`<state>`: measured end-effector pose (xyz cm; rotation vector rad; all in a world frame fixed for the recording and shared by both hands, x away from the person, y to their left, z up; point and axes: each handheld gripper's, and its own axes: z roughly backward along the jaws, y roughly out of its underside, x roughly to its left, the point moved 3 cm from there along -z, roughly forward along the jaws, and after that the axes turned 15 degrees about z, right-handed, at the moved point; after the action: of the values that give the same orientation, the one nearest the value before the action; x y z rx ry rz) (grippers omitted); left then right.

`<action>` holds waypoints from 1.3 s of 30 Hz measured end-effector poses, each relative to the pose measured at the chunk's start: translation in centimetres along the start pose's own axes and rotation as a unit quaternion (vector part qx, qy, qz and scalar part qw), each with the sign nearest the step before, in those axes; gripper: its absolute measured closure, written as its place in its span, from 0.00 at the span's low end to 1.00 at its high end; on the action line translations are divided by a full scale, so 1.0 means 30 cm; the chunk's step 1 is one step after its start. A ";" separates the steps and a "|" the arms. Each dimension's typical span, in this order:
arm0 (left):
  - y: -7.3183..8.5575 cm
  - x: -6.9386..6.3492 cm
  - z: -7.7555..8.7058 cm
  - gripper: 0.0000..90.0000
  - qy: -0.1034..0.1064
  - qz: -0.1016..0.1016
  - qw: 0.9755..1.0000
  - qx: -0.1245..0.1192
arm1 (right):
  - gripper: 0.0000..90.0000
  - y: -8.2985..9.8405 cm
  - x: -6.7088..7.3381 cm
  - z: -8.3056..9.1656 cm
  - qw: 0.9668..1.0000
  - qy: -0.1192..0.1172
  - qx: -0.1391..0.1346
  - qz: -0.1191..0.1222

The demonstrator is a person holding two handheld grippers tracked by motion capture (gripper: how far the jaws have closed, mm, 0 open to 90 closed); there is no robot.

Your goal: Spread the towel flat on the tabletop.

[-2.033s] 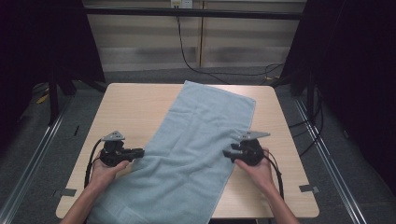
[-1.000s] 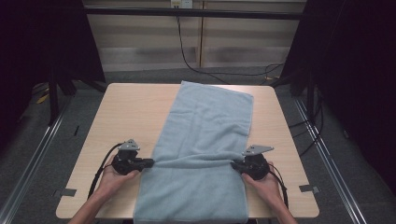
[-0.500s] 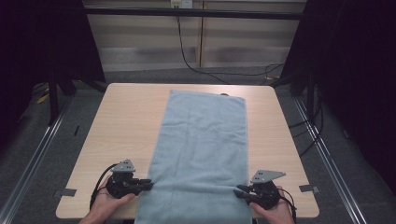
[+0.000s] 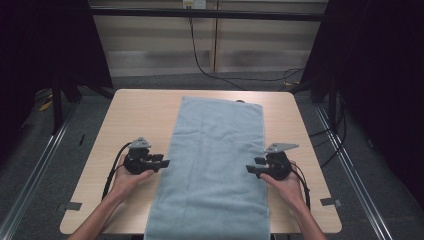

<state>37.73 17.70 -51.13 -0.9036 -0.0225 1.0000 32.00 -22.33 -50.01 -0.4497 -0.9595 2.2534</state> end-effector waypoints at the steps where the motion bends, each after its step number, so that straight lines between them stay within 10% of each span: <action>1: -0.012 0.010 -0.021 0.61 -0.008 -0.003 1.000 0.002 | 0.55 -0.009 -0.017 -0.015 1.000 0.004 0.002 0.000; 4: -0.037 0.022 -0.073 0.52 -0.012 0.009 1.000 0.008 | 0.54 -0.023 -0.051 -0.061 1.000 0.013 0.017 0.000; 9: -0.037 -0.002 -0.113 0.48 -0.058 -0.046 0.997 0.003 | 0.47 0.002 -0.060 -0.126 0.999 0.038 0.031 0.004; 12: -0.015 -0.027 -0.097 0.84 -0.027 -0.070 0.997 0.013 | 0.58 -0.004 -0.039 -0.131 0.998 0.050 0.035 0.015; 19: 0.023 -0.021 -0.048 0.92 -0.029 -0.061 0.998 0.018 | 0.86 -0.021 -0.006 -0.145 0.999 0.028 0.022 0.021; 39: 0.223 -0.106 0.114 0.89 0.009 -0.042 0.999 0.028 | 0.85 0.051 0.190 -0.030 0.998 -0.038 0.019 0.044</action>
<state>29.75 19.06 -52.16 -0.8537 -0.0160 0.9099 27.63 -18.84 -52.08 -0.3988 -0.9512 2.3786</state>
